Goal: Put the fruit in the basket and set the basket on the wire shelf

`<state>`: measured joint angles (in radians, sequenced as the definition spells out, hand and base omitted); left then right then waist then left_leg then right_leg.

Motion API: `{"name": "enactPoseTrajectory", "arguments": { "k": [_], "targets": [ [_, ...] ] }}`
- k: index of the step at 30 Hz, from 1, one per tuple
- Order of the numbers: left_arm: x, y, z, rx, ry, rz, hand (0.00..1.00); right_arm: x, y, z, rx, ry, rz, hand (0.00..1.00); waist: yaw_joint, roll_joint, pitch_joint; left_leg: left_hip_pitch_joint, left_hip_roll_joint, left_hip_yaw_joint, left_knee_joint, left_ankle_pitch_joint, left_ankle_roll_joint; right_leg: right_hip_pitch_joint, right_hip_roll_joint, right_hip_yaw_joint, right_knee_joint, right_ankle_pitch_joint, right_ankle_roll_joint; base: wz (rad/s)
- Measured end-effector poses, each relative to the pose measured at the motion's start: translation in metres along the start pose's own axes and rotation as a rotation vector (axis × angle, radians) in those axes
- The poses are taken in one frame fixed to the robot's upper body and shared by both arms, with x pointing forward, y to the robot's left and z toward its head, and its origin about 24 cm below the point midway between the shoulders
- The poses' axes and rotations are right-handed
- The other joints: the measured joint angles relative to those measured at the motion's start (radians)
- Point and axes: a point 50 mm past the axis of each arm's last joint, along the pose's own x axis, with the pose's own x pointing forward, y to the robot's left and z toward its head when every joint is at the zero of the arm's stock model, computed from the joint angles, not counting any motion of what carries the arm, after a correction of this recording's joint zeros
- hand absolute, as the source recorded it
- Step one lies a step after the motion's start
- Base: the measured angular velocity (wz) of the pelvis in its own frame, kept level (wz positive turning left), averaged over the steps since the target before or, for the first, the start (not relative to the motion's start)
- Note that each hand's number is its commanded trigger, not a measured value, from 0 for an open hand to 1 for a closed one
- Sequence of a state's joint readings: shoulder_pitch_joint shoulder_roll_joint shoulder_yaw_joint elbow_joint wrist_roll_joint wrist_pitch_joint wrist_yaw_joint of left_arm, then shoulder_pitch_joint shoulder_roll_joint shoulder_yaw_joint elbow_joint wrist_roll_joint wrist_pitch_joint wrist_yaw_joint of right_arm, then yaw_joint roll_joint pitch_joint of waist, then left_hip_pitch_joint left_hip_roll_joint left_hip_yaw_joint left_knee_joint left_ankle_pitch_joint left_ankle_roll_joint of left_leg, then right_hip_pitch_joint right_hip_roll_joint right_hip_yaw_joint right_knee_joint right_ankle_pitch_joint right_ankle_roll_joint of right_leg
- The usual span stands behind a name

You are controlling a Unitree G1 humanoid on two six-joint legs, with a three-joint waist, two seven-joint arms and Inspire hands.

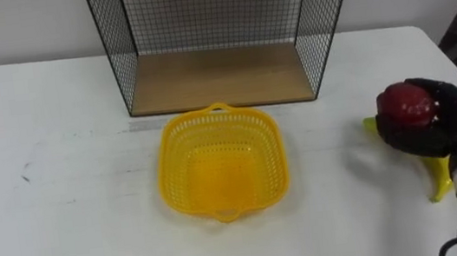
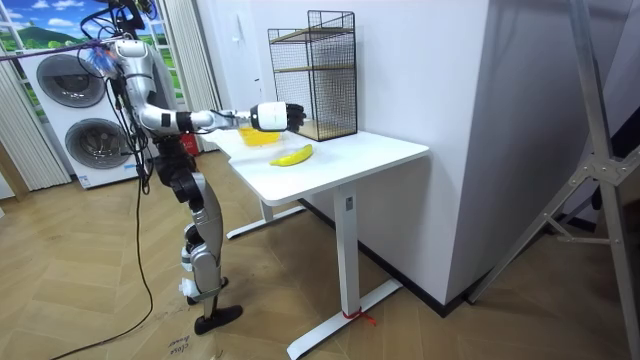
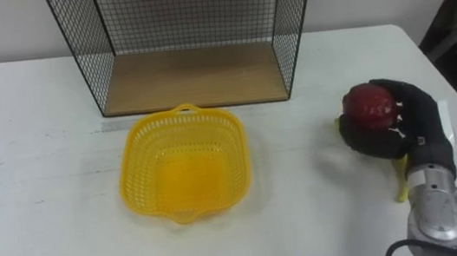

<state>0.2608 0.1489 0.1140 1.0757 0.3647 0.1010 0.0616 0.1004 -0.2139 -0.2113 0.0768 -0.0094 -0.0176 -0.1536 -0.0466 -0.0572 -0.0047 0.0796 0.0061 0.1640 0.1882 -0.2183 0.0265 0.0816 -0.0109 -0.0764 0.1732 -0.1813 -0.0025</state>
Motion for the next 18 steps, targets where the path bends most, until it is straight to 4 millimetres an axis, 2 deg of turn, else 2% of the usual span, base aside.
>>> {"name": "enactPoseTrajectory", "arguments": {
  "k": [4, 10, 14, 18],
  "targets": [
    [0.000, 0.001, -0.001, 0.014, -0.001, 0.001, 0.00, -0.003, 0.009, 0.019, 0.000, -0.084, 0.043, 1.00, -0.001, -0.003, -0.0010, -0.004, 0.001, 0.000, -0.003, 0.000, 0.000, -0.003, 0.000, -0.006, 0.000, 0.000, 0.000, 0.00],
    [0.000, 0.001, 0.003, 0.016, -0.023, -0.001, 0.00, -0.008, 0.019, 0.032, 0.013, -0.141, 0.119, 1.00, 0.002, -0.011, -0.0056, 0.000, 0.000, 0.001, -0.003, 0.000, 0.000, 0.008, 0.000, -0.005, -0.002, 0.000, 0.000, 0.01],
    [0.000, 0.000, 0.001, 0.018, -0.018, -0.004, 0.00, -0.010, 0.020, 0.048, -0.001, -0.208, 0.164, 1.00, 0.001, -0.008, -0.0033, -0.002, 0.001, -0.002, -0.002, 0.000, 0.000, 0.007, 0.000, -0.006, -0.001, 0.000, 0.000, 0.00],
    [0.000, -0.001, 0.001, 0.019, -0.016, -0.009, 0.00, -0.011, 0.022, 0.053, -0.010, -0.233, 0.218, 1.00, 0.003, -0.005, -0.0013, -0.002, 0.002, -0.002, -0.002, 0.000, 0.000, 0.005, 0.001, -0.005, 0.001, 0.000, 0.000, 0.00]
  ]
}}
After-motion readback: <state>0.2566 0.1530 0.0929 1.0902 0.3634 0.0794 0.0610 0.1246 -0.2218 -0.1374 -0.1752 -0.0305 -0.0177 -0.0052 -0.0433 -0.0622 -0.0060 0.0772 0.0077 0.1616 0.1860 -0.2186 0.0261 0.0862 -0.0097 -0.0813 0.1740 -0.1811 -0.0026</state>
